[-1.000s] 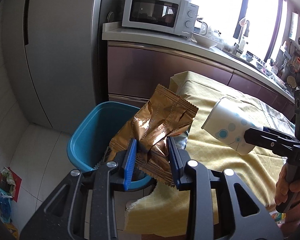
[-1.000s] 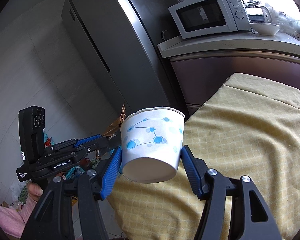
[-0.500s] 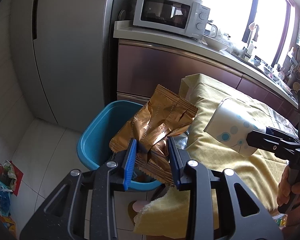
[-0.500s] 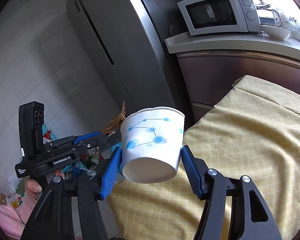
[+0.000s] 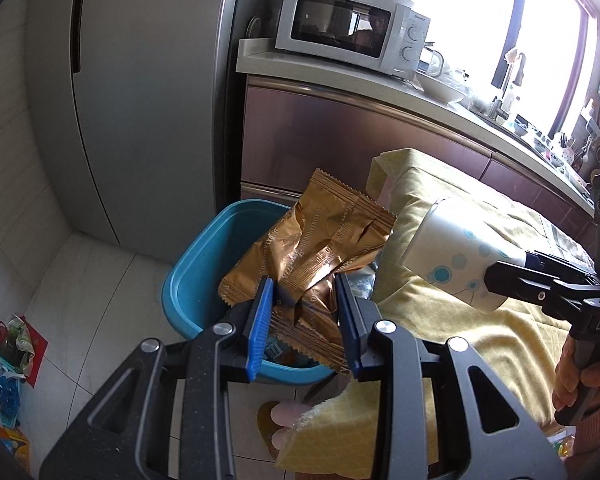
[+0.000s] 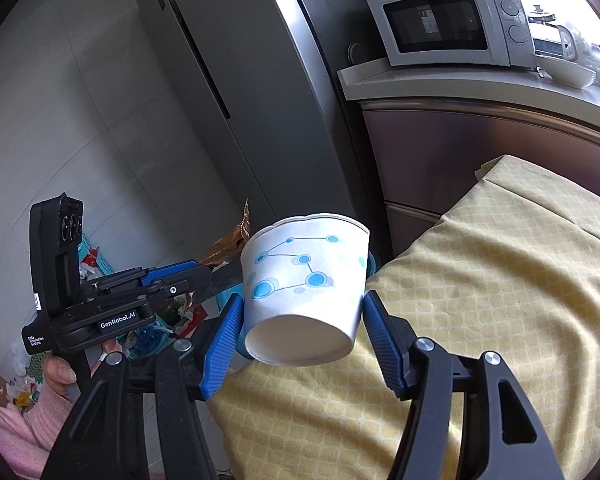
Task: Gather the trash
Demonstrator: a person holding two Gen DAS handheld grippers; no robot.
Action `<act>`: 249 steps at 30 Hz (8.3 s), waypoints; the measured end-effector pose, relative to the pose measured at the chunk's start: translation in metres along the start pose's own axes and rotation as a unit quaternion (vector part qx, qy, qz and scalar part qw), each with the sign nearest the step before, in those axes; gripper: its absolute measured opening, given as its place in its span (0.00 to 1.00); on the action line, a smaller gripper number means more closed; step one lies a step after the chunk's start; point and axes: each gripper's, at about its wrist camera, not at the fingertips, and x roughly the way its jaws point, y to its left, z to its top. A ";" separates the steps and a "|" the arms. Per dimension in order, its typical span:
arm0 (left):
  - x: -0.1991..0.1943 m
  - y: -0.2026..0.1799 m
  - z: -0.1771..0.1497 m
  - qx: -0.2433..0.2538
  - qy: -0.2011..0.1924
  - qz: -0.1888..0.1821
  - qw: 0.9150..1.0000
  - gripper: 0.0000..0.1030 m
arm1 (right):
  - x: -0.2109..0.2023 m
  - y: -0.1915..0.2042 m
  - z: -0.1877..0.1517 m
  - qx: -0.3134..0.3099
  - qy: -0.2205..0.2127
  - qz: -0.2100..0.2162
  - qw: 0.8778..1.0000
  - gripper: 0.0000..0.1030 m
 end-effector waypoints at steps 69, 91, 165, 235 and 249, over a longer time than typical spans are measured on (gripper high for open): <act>0.089 0.038 -0.008 -0.069 0.069 0.043 0.994 0.36 | 0.119 0.039 0.022 -0.084 0.119 -0.063 0.987 0.58; 0.074 0.036 -0.014 -0.072 0.042 0.000 0.997 0.56 | 0.078 0.023 0.014 -0.023 0.071 -0.038 0.996 0.64; -0.062 -0.186 -0.074 0.110 -0.229 -0.027 0.967 0.95 | -0.197 -0.006 -0.161 0.061 -0.267 -0.363 0.890 0.94; -0.062 -0.188 -0.070 0.110 -0.239 -0.022 0.964 0.95 | -0.211 -0.014 -0.158 0.068 -0.279 -0.384 0.878 0.94; -0.059 -0.193 -0.070 0.113 -0.237 -0.019 0.965 0.95 | -0.212 -0.018 -0.159 0.071 -0.279 -0.382 0.878 0.94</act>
